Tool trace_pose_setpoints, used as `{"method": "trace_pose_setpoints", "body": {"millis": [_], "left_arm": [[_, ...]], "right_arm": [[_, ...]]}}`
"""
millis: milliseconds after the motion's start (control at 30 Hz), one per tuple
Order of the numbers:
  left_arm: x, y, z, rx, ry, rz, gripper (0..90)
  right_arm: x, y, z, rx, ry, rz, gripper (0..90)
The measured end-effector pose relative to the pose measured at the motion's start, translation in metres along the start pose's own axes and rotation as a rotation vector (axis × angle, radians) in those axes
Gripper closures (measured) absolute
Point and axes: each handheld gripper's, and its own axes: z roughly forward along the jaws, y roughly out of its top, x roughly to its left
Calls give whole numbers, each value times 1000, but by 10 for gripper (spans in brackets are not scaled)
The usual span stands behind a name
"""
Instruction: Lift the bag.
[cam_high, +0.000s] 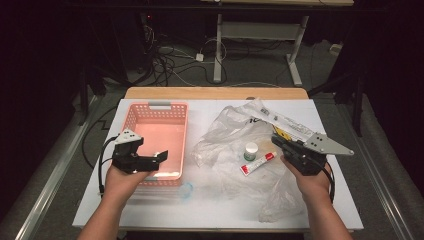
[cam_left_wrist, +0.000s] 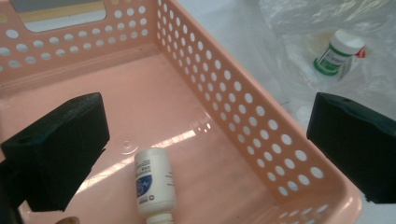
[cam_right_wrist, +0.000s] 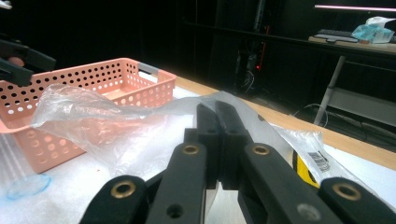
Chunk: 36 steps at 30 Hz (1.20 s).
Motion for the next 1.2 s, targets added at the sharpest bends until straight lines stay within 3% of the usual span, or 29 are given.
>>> {"method": "trace_pose_setpoints", "body": {"millis": [67, 300, 467, 767, 867, 1067, 1200], "left_arm": [[4, 6, 5, 34, 2, -2, 0], [19, 19, 27, 220, 18, -17, 47], [26, 22, 44, 369, 11, -25, 102], [33, 24, 72, 604, 43, -54, 150], [32, 24, 81, 682, 29, -57, 176], [32, 24, 91, 754, 58, -72, 267], [30, 24, 95, 771, 60, -65, 371]], "right_arm": [[0, 0, 0, -1, 0, 0, 900], [0, 0, -1, -3, 0, 2, 900], [0, 1, -1, -4, 0, 4, 900], [0, 1, -1, -6, 0, 1, 900], [-1, 1, -1, -6, 0, 2, 900], [0, 1, -1, -6, 2, 1, 900], [0, 1, -2, -8, 2, -1, 900]]}}
